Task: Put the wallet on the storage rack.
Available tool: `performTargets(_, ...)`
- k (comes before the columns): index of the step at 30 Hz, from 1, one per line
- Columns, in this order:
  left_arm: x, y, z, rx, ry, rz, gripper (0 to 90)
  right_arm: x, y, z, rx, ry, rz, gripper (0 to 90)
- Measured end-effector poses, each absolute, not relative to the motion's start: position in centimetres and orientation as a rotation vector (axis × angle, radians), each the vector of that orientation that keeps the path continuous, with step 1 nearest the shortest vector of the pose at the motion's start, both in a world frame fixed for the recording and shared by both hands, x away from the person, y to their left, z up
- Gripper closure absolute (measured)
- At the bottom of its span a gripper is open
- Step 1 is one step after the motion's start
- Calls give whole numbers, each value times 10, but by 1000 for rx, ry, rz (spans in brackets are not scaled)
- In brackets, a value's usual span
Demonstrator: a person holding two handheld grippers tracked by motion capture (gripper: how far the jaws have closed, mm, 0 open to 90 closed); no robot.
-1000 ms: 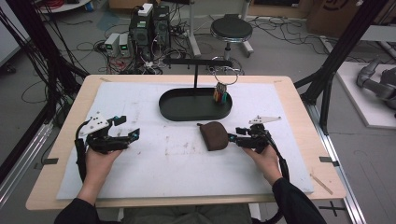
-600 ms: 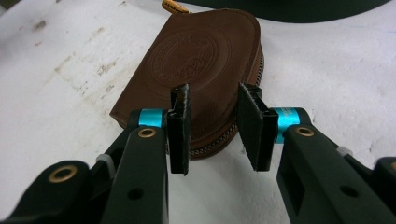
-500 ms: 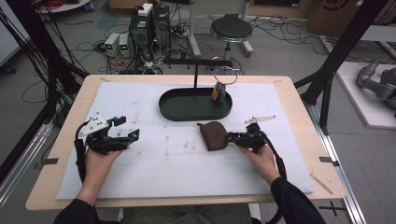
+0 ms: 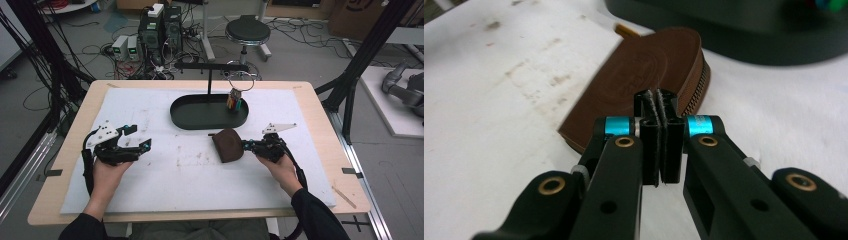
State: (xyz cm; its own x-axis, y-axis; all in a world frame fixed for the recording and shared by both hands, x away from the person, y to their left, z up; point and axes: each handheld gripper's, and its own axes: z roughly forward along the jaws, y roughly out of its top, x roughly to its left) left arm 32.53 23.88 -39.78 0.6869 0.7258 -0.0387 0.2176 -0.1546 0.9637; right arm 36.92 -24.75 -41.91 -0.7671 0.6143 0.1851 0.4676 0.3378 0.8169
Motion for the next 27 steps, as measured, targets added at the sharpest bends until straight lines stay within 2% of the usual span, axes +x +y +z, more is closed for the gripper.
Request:
performTargets(10,325,238,-398,1708,760,531,218,354,-237,-396,741,2433,1439,900)
performTargets(22,326,236,-398,1715,754,525,218,345,-227,-395,594,2454,1434,887)
performTargets(25,326,235,-399,1715,755,524,218,341,-222,-394,557,2467,1432,840)
performTargets(27,326,235,-399,1716,754,524,218,341,-222,-394,555,2464,1431,768)
